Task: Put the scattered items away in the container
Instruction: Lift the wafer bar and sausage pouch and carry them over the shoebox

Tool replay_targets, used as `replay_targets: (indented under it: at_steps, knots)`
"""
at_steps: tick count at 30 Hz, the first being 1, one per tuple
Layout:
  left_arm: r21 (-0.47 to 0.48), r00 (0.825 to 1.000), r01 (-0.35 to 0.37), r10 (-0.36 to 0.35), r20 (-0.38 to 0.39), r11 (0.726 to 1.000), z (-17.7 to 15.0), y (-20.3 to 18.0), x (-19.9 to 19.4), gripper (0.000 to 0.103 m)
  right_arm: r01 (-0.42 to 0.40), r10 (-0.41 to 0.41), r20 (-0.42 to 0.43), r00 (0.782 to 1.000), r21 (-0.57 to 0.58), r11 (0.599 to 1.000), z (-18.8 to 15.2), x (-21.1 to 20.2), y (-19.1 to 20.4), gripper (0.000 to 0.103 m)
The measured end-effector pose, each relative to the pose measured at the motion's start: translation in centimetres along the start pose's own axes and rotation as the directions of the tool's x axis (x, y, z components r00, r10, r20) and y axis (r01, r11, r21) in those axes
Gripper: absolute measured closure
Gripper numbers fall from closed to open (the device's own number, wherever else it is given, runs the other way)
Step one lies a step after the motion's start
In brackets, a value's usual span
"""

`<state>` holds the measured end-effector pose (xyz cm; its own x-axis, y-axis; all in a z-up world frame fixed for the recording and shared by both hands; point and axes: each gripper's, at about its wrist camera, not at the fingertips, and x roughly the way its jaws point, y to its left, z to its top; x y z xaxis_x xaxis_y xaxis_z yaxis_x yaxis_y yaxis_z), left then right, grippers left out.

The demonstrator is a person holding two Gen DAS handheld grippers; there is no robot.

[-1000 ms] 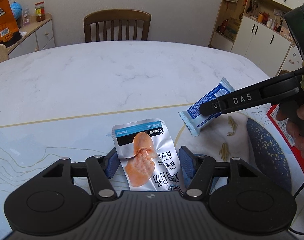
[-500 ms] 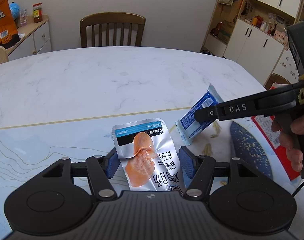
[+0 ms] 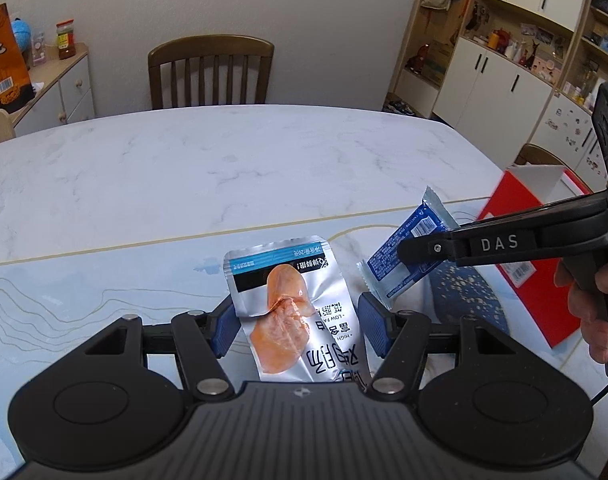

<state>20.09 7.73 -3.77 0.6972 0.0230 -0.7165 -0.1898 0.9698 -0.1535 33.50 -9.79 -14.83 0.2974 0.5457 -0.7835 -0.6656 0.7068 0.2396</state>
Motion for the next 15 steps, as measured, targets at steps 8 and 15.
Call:
replay_targets:
  at_steps: [8, 15]
  knots:
    - [0.013, 0.999, 0.036, -0.036, -0.008, 0.999, -0.1, -1.7, -1.9, 0.041, -0.018, 0.017, 0.017, 1.000, 0.019, 1.000, -1.5, -3.6, -0.6, 0.089]
    - [0.007, 0.998, 0.061, -0.061, -0.001, 0.998, 0.3, -2.9, -3.3, 0.041, -0.028, 0.026, 0.061, 0.998, 0.035, 0.999, -2.1, -7.3, -1.5, 0.089]
